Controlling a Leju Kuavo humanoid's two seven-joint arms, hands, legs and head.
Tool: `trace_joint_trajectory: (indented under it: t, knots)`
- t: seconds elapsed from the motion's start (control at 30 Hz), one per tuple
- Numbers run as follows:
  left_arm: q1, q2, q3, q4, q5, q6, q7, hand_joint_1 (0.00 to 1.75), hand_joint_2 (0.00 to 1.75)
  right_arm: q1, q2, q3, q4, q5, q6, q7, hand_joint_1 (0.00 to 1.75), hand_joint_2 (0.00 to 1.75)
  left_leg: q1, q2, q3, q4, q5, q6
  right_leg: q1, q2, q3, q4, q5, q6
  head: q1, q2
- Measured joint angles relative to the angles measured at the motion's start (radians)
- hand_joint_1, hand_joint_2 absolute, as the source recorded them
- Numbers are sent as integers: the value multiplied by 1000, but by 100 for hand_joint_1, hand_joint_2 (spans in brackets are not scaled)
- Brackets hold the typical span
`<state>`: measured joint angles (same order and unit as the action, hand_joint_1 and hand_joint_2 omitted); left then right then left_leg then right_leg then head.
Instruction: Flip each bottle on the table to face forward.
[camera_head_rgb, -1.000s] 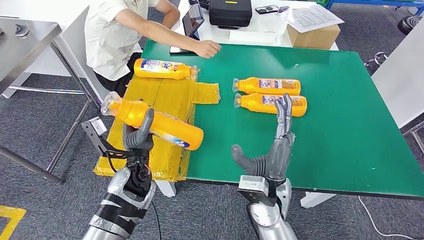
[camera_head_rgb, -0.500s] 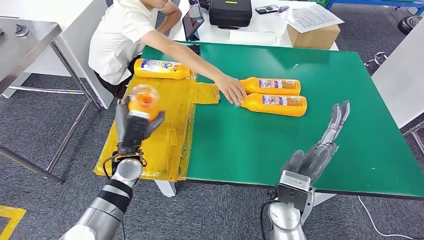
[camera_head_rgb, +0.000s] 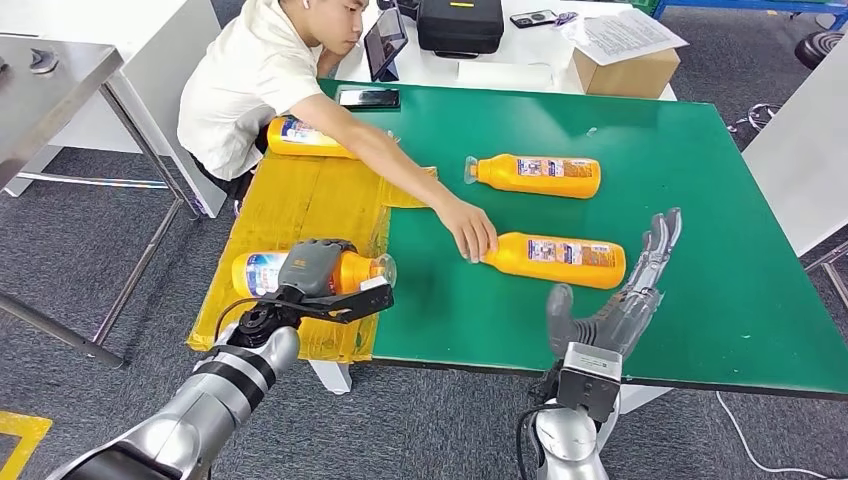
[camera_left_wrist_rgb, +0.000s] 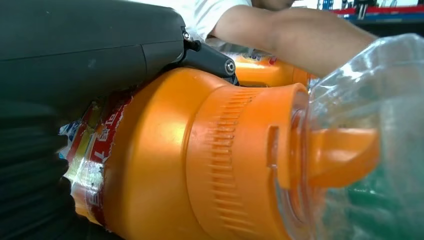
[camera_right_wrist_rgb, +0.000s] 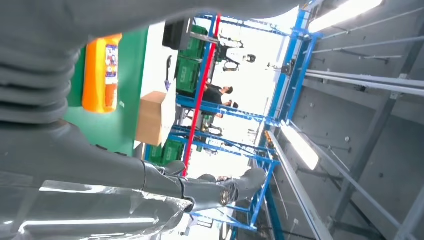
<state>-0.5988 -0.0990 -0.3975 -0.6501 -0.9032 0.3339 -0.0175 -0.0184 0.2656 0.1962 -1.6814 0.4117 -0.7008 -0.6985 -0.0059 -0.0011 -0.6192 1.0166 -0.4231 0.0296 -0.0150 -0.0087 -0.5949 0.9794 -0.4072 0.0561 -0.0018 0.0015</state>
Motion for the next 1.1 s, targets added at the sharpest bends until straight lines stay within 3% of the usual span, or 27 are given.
trace_joint_trajectory:
  t: [0.23,0.47,0.5,0.63,0.7,0.87,1.1]
  knots:
    - [-45,4,-15,43,41,-168,-79,175,175,0,-24,39,25,-39,0,0,0,175,0,-1,2,0,1,-1,0,0,2,0,0,0,0,0]
    - [-56,6,-15,59,59,-191,-101,175,175,0,-41,63,43,-49,0,0,0,175,0,-1,2,0,2,-2,0,0,2,1,0,0,0,0]
    - [-56,6,-15,60,59,-191,-101,166,175,0,-43,65,44,-49,0,0,0,175,0,-1,2,0,2,-2,0,0,2,1,0,0,0,0]
    - [-58,6,-14,63,67,-200,-109,14,175,0,-46,70,49,-51,0,0,0,175,0,-1,2,0,2,-2,0,0,2,1,0,0,0,0]
    - [-58,6,-11,66,97,-238,-137,0,175,0,-50,74,52,-57,0,0,0,175,0,-1,2,0,2,-2,0,0,2,1,0,0,0,0]
    - [-54,5,-4,75,179,-359,-200,0,175,-6,-59,97,66,-79,0,0,0,175,0,-1,2,0,2,-2,0,0,2,1,0,0,0,0]
    - [-57,1,6,78,229,-401,-223,0,175,-23,-67,121,95,-100,0,0,0,175,0,-1,1,0,2,-2,0,0,1,1,0,0,0,0]
